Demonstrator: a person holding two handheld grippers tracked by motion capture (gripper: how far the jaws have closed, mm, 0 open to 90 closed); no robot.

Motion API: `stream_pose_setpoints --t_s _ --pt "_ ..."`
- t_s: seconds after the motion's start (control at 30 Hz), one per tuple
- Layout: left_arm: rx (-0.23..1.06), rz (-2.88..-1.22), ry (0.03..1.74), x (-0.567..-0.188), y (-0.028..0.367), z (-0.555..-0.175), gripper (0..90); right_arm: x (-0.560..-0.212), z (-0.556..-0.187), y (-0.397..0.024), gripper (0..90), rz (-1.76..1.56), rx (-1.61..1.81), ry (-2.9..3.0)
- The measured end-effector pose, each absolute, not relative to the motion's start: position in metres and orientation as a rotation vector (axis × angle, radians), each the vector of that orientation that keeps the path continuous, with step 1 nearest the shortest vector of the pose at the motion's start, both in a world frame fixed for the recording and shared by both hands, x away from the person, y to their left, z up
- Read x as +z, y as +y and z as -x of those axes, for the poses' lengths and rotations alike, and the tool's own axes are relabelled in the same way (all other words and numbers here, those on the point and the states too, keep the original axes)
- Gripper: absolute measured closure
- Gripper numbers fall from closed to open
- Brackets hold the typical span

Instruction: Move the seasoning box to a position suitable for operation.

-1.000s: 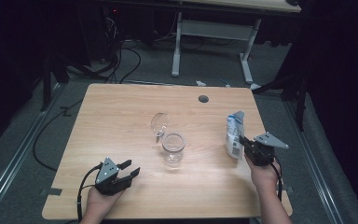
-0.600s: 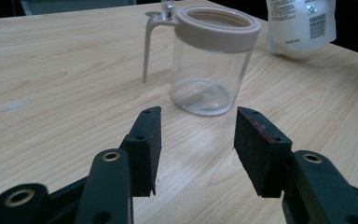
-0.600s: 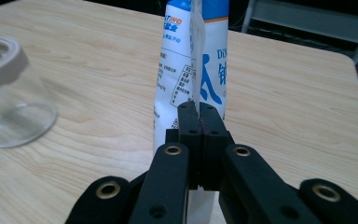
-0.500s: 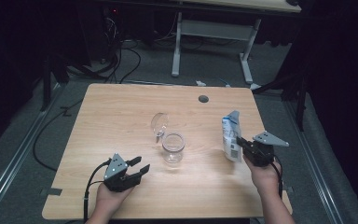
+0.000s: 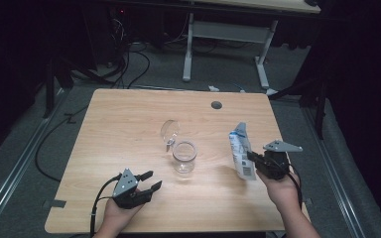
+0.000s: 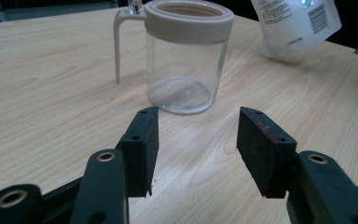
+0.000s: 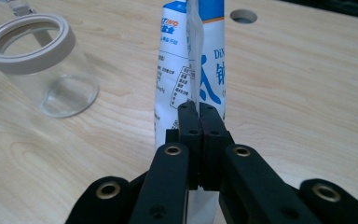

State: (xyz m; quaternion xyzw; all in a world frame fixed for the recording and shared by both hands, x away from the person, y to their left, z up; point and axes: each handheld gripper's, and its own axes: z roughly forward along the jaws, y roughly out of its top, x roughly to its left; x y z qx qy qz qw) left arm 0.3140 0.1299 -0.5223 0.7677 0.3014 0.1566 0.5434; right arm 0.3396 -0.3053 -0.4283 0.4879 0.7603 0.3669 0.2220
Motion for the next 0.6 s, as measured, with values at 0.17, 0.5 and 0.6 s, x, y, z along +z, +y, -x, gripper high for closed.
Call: stream_pose_setpoints --t_s 0.17,0.5,0.6 --pt "0.365 -1.812 0.703 -0.522 0.130 -0.310 48.9 -0.422 -0.337 -0.301 90.0 -1.370 0.953 2.180" --pt "0.362 -1.797 0.718 -0.522 0.132 -0.311 48.9 -0.417 -0.337 -0.298 89.9 -1.406 0.897 2.286" --pt "0.362 -1.800 0.718 -0.523 0.132 -0.312 48.9 -0.414 -0.339 -0.295 89.9 -1.402 0.843 2.332"
